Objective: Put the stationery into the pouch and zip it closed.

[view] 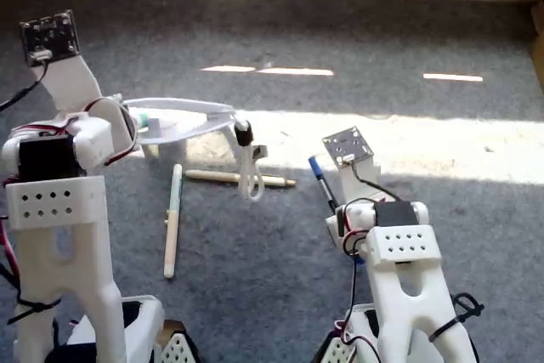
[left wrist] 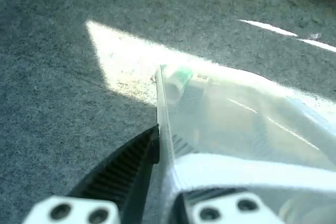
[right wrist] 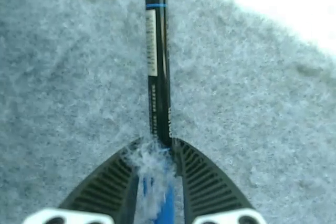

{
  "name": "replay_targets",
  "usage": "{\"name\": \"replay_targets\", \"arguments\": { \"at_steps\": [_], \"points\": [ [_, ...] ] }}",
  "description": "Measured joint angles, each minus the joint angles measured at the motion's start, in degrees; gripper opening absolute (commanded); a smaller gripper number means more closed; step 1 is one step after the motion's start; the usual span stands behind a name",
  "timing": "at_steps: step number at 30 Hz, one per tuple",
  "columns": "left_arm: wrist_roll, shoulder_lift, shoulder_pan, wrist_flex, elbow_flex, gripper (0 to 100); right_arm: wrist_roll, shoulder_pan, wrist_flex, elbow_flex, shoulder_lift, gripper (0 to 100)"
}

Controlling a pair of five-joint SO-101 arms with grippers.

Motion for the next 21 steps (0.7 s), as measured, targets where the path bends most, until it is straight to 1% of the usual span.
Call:
{"name": "replay_targets", "arguments": {
  "at_steps": [4,11,13,18,21],
  "points": [
    [0.0,0.0,2.1,0.2,-3.6,1,0.0,0.0,0.0,1.1,0.0,1.4],
    [0.0,0.0,3.1,1.1,-3.0,1,0.0,0.0,-0.3,2.9,0.0,1.7],
    [0.0,0.0,3.1,1.1,-2.3,1,0.0,0.0,-0.3,3.2,0.0,5.1],
    [0.0,0.0,1.8,1.1,0.4,1,0.0,0.0,0.6,3.2,0.0,18.9],
    [0.0,0.0,0.1,1.1,2.1,1,-0.7,0.0,2.2,3.2,0.0,19.9]
  ]
}}
